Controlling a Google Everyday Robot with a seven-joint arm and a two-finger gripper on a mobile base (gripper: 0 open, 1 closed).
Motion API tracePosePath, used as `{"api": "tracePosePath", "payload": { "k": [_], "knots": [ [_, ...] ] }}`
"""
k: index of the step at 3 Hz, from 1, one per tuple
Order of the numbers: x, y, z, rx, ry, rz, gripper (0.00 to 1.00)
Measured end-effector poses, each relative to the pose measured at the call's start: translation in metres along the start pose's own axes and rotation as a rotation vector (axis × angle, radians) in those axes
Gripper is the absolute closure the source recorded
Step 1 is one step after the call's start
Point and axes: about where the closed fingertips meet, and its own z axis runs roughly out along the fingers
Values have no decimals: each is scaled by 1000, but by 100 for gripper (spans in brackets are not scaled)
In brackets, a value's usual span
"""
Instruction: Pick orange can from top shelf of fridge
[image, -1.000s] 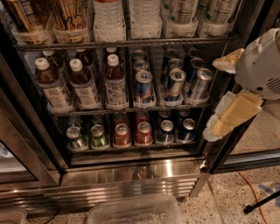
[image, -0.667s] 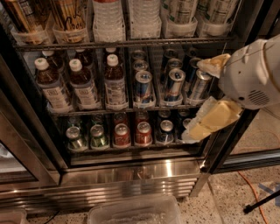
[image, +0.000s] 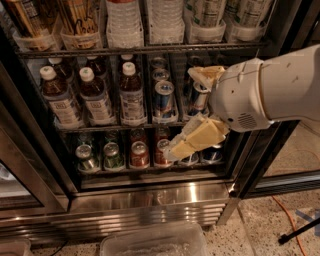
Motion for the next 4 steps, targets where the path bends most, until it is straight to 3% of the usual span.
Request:
{"api": "tracePosePath", "payload": {
  "k": [1,2,4],
  "knots": [
    [-30,16,29,-29,-70,-58,0],
    [-30,16,29,-29,-70,-58,0],
    [-42,25,56,-14,-158,18,0]
  ]
}}
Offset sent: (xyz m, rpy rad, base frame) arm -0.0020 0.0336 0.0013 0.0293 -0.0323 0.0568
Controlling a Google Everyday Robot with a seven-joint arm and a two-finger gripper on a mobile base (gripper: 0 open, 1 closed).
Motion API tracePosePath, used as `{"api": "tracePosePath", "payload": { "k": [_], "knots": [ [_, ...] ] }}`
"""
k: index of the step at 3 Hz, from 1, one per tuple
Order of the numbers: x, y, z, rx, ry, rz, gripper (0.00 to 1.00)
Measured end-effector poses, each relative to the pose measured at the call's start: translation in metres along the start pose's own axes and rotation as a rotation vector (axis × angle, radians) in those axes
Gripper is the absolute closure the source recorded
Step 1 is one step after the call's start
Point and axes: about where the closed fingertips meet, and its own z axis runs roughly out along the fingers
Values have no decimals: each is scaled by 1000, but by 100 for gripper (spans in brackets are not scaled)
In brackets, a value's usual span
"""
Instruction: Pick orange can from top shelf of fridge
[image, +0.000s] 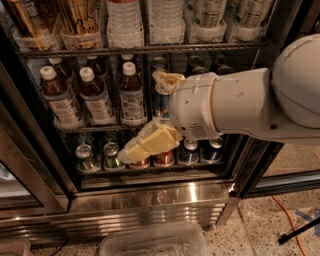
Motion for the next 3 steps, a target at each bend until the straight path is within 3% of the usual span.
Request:
{"api": "tracePosePath", "payload": {
  "k": [2,3],
  "knots": [
    [-38,13,41,65,-145,12,0],
    [-50,16,61,109,-234,80,0]
  ]
}}
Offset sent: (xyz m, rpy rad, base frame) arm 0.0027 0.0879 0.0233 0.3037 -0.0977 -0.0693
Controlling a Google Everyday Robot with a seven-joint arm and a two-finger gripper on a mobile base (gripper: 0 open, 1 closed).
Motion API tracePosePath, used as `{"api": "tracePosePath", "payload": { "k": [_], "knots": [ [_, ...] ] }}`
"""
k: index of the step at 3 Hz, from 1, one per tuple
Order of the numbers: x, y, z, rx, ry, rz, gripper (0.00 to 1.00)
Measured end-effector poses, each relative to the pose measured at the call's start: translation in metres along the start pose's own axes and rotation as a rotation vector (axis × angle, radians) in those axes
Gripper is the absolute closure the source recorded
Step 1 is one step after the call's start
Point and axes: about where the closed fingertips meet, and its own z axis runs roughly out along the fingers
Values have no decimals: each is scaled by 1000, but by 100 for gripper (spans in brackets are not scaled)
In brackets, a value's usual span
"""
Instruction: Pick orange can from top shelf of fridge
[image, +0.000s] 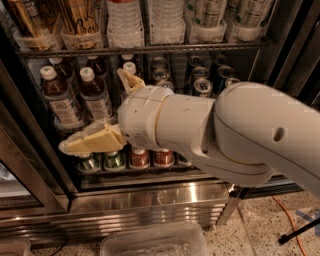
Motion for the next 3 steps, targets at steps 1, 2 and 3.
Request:
{"api": "tracePosePath", "payload": {
  "k": [1,2,3],
  "knots": [
    [-12,4,17,29,-98,86,0],
    [-19,13,33,35,-128,128,0],
    [-25,11,40,45,-122,117,0]
  ]
}}
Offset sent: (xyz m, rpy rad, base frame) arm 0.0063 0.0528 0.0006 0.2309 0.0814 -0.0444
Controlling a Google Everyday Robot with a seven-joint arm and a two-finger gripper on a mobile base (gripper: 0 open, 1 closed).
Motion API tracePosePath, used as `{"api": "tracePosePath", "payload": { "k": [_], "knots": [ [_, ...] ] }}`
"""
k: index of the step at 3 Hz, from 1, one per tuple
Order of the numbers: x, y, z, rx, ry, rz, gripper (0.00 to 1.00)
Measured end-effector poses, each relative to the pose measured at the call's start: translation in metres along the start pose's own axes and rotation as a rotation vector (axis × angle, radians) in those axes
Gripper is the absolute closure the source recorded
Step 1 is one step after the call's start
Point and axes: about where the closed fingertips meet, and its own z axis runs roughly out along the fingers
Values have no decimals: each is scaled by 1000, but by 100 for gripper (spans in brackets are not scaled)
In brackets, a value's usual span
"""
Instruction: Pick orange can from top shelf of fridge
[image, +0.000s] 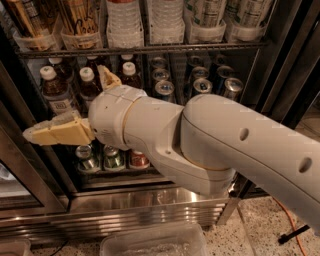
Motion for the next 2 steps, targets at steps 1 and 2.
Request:
{"api": "tracePosePath", "payload": {
  "k": [1,2],
  "knots": [
    [-5,-11,7,21,5,4,0],
    [-11,-27,6,49,2,16,0]
  ]
}}
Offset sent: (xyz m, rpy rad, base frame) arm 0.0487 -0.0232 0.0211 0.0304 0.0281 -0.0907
